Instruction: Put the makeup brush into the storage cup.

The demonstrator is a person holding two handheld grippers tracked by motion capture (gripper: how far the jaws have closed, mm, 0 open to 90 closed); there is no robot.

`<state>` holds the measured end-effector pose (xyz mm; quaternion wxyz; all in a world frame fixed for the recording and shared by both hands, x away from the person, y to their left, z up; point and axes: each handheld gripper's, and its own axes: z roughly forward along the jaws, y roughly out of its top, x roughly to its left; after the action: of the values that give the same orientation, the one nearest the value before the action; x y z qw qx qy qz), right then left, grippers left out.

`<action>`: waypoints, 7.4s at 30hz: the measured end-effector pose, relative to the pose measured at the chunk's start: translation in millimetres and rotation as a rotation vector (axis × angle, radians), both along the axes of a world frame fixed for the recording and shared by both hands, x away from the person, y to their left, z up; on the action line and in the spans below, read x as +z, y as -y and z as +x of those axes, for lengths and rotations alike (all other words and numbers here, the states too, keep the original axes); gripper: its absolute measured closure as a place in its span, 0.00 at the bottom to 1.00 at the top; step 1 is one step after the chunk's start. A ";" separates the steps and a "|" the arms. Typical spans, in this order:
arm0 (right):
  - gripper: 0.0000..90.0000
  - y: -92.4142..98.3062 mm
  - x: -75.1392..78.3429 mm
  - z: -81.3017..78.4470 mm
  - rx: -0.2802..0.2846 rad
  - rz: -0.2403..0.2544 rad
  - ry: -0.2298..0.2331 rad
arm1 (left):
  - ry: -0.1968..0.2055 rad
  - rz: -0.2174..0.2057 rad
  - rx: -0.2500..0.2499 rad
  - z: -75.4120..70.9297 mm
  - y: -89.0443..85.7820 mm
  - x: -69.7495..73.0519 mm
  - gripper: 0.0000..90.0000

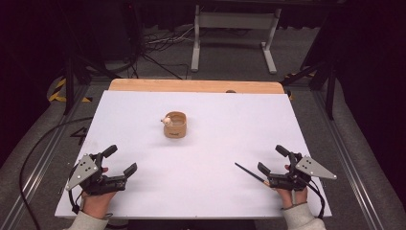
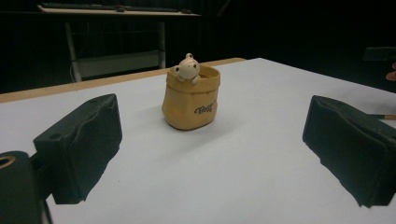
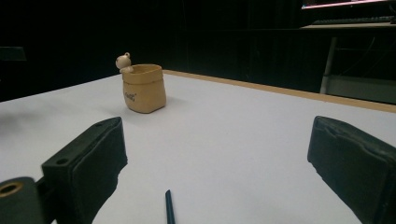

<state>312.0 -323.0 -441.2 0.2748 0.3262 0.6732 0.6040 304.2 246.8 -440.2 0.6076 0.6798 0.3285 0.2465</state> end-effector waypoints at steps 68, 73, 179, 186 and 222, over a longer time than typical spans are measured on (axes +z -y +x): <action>0.08 -47.9 61.7 32.6 0.145 -0.522 -0.379 | -0.014 0.019 -0.018 0.3 5.6 -1.8 0.06; 0.09 -50.7 61.0 35.1 0.158 -0.581 -0.433 | -0.015 0.019 -0.018 0.4 5.7 -1.9 0.06; 0.92 -59.3 27.0 52.4 0.288 -1.004 -0.873 | -0.020 0.023 -0.017 0.8 5.9 -1.7 0.06; 0.92 -63.1 39.5 51.6 0.307 -1.003 -0.843 | -0.031 0.031 -0.057 4.3 10.2 0.3 0.08; 0.92 -144.2 107.7 63.8 0.541 -1.115 -0.666 | -0.093 0.108 -0.314 24.6 38.6 17.8 0.04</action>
<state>375.8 -178.8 -333.5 0.0205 0.1253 0.9883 0.0842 328.8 208.2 -422.3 0.5854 0.7650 0.2325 0.1341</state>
